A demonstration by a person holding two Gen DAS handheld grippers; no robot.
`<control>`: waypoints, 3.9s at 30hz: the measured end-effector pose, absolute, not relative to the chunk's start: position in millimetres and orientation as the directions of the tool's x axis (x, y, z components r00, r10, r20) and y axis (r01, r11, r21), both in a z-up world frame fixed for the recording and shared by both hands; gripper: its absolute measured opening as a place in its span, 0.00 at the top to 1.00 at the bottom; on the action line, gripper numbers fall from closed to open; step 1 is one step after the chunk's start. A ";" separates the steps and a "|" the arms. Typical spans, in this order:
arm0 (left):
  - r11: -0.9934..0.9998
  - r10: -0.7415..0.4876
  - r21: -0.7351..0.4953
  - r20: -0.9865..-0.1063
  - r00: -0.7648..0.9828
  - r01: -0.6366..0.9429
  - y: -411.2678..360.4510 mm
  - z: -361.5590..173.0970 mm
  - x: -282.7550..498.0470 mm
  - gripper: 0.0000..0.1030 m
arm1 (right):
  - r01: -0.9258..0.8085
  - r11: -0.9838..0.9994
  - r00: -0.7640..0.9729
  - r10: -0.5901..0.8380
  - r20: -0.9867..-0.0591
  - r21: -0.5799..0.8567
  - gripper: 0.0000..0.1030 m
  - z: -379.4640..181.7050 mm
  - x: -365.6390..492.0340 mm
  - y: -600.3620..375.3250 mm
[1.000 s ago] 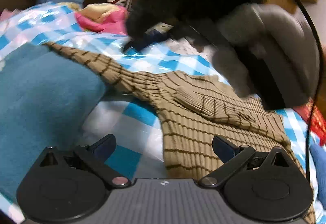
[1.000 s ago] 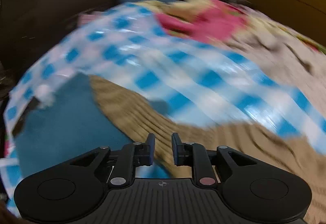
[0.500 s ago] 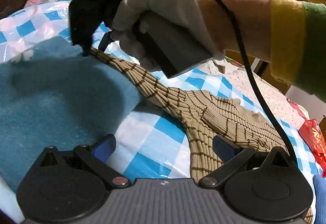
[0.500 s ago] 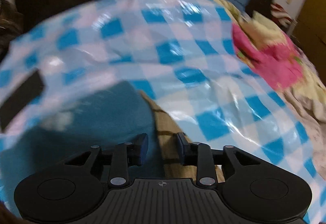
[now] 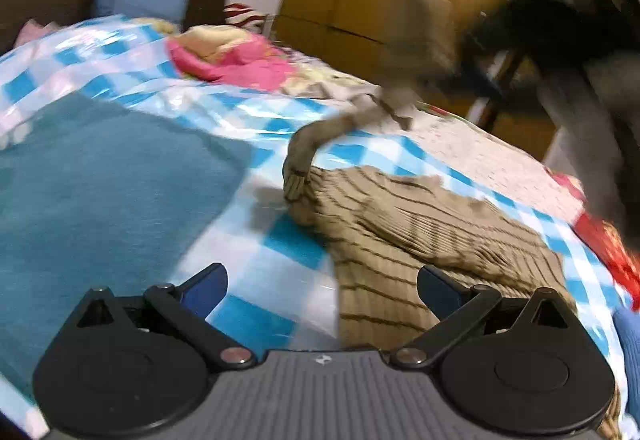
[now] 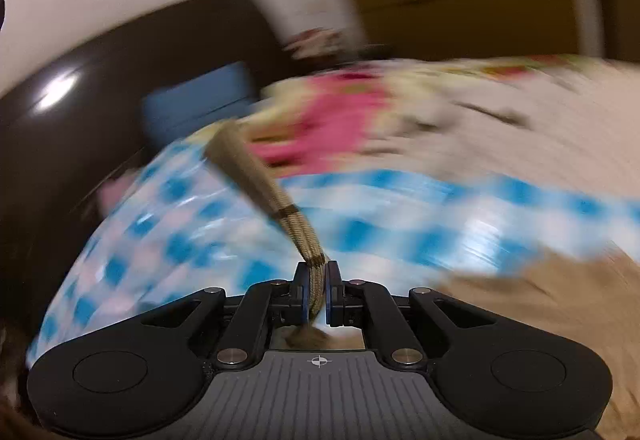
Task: Fold small clothes
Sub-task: 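Lay the held sleeve across the chest over the first sleeve, release, then move both tools to the sweater hem and pinch the hem edge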
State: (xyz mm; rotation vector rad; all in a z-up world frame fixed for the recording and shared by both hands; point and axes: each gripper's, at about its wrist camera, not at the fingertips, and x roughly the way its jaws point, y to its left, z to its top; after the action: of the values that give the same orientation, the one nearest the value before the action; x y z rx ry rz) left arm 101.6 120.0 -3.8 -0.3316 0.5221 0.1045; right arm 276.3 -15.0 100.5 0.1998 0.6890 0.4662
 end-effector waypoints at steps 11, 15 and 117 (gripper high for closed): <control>0.998 -0.055 -0.037 -0.586 0.809 0.042 37.2 -23.7 109.7 0.00 | 0.162 0.828 0.694 0.290 -0.658 0.536 0.84 -23.1 253.2 -220.6; 0.998 -0.055 -0.019 -0.600 0.798 0.054 29.2 -29.4 111.9 0.00 | 0.179 0.795 0.733 0.284 -0.618 0.579 0.73 -27.3 249.3 -242.9; 0.998 -0.050 -0.027 -0.890 0.454 0.056 60.9 -8.5 15.8 0.45 | 0.094 0.815 0.530 0.446 -0.721 0.572 0.95 -10.0 27.7 -338.9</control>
State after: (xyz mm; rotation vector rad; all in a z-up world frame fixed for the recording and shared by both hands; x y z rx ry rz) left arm 15.8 60.9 -8.5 0.0061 1.0976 -0.0651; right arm 27.7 -338.9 -10.0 0.6057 1.0040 0.2261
